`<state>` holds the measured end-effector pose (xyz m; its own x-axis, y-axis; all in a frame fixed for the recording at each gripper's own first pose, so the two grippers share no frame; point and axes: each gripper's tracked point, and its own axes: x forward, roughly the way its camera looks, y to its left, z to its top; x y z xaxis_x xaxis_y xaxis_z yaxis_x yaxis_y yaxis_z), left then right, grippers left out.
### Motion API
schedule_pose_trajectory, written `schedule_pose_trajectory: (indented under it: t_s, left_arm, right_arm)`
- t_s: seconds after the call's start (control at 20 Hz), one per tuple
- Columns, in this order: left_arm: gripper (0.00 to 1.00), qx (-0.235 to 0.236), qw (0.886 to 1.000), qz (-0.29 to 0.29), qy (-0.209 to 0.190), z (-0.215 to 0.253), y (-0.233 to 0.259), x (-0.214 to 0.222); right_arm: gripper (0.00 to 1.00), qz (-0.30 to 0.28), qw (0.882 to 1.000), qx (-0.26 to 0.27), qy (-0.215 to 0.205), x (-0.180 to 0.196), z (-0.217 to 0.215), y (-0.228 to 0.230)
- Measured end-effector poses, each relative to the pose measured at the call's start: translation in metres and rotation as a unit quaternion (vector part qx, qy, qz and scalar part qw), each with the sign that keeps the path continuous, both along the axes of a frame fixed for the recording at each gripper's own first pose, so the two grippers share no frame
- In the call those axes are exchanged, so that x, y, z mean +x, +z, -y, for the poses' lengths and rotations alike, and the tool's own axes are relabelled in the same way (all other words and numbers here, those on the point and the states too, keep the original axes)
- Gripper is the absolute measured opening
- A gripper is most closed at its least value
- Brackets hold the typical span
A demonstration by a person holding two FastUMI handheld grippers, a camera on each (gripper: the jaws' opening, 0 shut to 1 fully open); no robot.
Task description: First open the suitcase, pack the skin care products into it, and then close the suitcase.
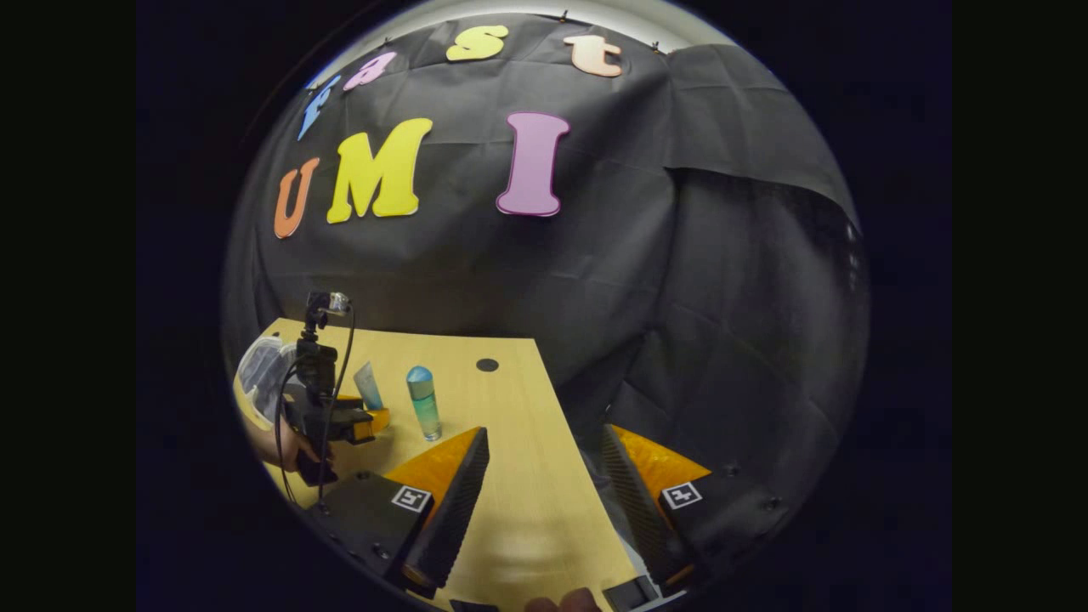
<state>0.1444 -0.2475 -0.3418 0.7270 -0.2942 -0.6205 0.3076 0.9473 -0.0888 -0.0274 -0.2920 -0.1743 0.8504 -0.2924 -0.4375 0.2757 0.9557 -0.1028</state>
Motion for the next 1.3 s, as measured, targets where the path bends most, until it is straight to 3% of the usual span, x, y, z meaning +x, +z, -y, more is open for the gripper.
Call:
schedule_pose_trajectory:
  t_s: [0.05,0.1,0.15,0.2,0.35,0.55,0.6,0.65,0.9,1.05,1.3]
  left_arm:
    - [0.78,0.005,1.0,-0.002,0.001,-0.001,-0.003,0.002]
    - [0.8,0.004,1.0,-0.005,0.003,-0.001,-0.005,0.003]
    - [0.66,0.001,1.0,-0.007,0.001,0.002,-0.006,0.003]
    - [0.7,0.005,1.0,-0.007,-0.001,0.002,-0.007,0.005]
    - [0.44,0.014,1.0,-0.002,-0.01,0.002,-0.008,0.01]
    - [0.41,0.004,1.0,-0.002,-0.022,0.003,0.0,0.009]
    - [0.48,-0.006,1.0,0.002,-0.026,0.005,0.011,0.007]
    - [0.4,-0.014,0.999,0.009,-0.029,0.006,0.025,0.004]
    - [0.4,-0.059,0.997,0.044,-0.033,-0.002,0.113,-0.04]
    - [0.4,-0.07,0.997,0.039,-0.011,-0.028,0.14,-0.071]
    - [0.4,-0.079,0.994,0.038,0.065,-0.088,0.176,-0.1]
  right_arm:
    - [0.77,0.0,1.0,0.001,-0.002,-0.001,0.0,0.0]
    - [0.8,-0.001,1.0,0.001,-0.004,-0.001,-0.002,0.0]
    - [0.8,-0.001,1.0,0.0,-0.006,-0.003,-0.003,0.0]
    - [0.8,-0.001,1.0,0.0,-0.008,-0.006,-0.003,0.001]
    - [0.78,-0.008,1.0,0.0,-0.014,-0.014,-0.008,-0.002]
    - [0.8,0.003,1.0,-0.005,-0.012,-0.018,-0.018,0.006]
    - [0.8,0.004,1.0,-0.004,-0.009,-0.018,-0.021,0.005]
    - [0.8,0.004,1.0,0.0,-0.006,-0.017,-0.025,0.004]
    - [0.8,0.009,0.999,0.036,0.039,0.014,-0.061,-0.023]
    - [0.8,0.008,0.996,0.053,0.072,0.055,-0.083,-0.054]
    - [0.8,-0.01,0.989,0.069,0.127,0.126,-0.12,-0.108]
